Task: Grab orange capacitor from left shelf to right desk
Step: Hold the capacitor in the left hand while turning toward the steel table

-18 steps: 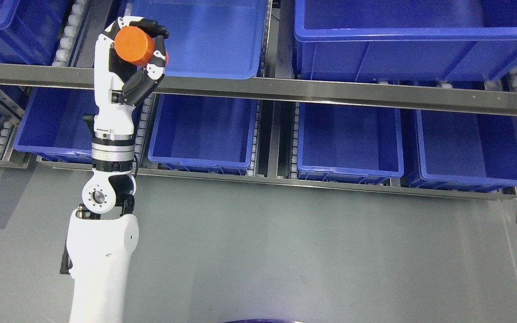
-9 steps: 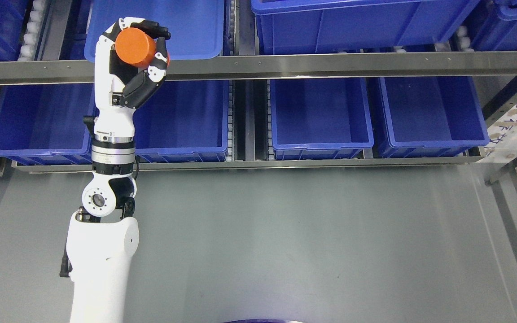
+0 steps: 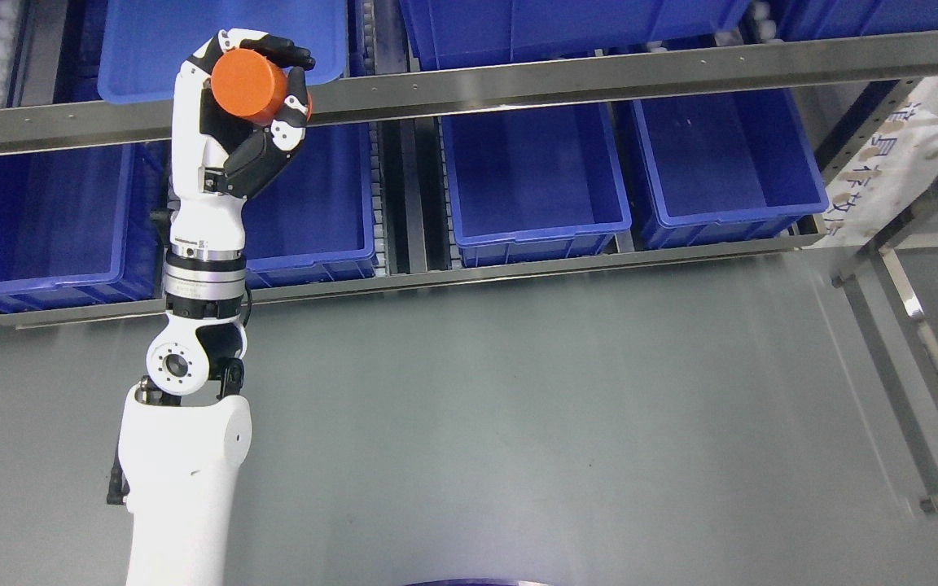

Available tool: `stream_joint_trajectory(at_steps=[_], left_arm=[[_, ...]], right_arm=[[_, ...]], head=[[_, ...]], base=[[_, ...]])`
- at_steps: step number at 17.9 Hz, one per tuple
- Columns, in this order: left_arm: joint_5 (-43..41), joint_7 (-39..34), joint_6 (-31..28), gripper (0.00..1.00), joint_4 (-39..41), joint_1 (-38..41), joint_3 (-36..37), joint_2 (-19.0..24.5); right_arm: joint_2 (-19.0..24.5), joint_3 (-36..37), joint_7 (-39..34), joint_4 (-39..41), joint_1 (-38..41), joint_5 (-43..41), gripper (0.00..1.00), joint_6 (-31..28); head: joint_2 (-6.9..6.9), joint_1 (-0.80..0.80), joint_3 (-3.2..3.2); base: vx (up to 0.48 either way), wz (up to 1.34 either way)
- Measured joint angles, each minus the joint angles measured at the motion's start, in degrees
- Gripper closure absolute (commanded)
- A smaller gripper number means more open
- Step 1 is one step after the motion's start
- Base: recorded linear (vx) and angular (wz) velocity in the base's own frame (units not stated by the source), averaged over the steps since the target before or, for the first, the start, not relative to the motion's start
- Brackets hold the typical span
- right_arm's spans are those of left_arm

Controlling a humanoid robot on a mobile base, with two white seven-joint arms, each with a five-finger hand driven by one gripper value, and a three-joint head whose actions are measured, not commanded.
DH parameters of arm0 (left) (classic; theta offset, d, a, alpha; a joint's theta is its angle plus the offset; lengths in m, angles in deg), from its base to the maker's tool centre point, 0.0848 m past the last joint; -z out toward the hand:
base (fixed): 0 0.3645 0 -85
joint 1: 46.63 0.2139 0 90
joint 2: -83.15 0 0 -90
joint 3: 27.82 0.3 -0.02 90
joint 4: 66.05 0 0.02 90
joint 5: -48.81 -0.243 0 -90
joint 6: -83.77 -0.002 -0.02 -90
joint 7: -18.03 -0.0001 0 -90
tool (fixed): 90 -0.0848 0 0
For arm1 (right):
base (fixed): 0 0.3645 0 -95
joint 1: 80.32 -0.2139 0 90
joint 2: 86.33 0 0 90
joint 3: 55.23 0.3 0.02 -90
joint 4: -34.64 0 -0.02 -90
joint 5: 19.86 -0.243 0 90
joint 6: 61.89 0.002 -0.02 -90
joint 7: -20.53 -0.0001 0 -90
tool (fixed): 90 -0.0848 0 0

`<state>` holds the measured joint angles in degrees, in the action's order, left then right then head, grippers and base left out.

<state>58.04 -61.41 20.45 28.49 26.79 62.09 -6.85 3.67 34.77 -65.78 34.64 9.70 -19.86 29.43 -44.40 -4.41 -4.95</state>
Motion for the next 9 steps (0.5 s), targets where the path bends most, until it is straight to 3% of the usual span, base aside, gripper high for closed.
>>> stream_joint_trajectory(at_steps=[9], left_arm=[[0.0,0.04,0.04,0.98,0.46,0.08,0.05,0.0]], right_arm=[[-0.04,0.0,0.01,0.0,0.01,0.0,0.0,0.0]], head=[[0.0,0.0,0.0]], base=[[-0.022,-0.18]])
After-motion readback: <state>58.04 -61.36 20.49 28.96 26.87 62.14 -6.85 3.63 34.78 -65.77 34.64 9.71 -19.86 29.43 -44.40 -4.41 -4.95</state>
